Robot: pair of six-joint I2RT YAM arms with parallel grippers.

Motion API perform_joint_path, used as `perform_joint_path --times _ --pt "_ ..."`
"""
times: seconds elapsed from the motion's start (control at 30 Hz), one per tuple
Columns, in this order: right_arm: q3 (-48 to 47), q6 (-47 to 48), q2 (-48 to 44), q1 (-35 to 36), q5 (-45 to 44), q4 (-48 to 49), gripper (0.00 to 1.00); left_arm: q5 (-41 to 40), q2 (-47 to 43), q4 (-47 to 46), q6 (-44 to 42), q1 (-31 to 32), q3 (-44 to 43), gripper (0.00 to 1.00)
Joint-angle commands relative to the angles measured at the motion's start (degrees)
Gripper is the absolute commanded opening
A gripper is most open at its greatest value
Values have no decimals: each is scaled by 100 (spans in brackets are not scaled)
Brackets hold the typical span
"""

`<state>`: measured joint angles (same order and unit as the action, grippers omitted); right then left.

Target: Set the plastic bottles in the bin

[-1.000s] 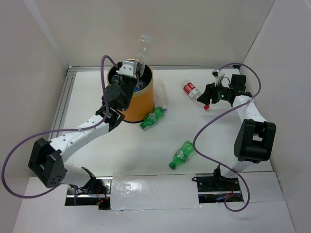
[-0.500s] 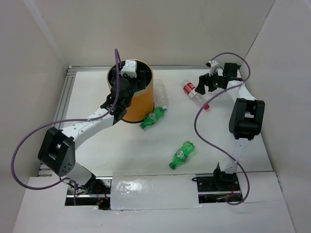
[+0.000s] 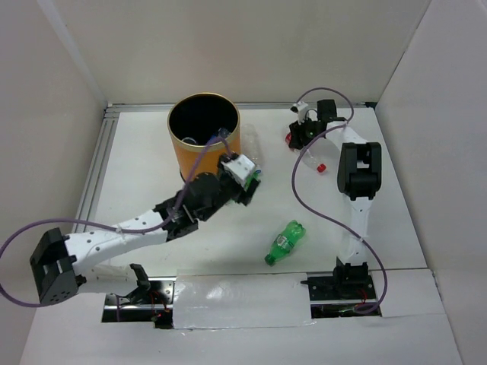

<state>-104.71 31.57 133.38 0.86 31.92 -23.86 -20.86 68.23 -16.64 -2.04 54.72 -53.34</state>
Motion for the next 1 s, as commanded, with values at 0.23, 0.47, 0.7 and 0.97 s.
perform_joint_path --times 0.23,0.47,0.7,0.97 --pt "-522 -115 -1471 -280 1804 -523 13 1628 2035 -145 1100 1005 -124 100" --pt "-1505 -1898 -2176 606 2714 1680 10 1875 2774 -805 1162 1242 34 100" --pt "-4054 -3673 -780 1643 2846 2762 10 1797 3021 -1059 1329 1296 271 100" --pt "-3795 -4273 -199 2743 2390 3896 21 1375 3074 -1174 1444 1348 324 100"
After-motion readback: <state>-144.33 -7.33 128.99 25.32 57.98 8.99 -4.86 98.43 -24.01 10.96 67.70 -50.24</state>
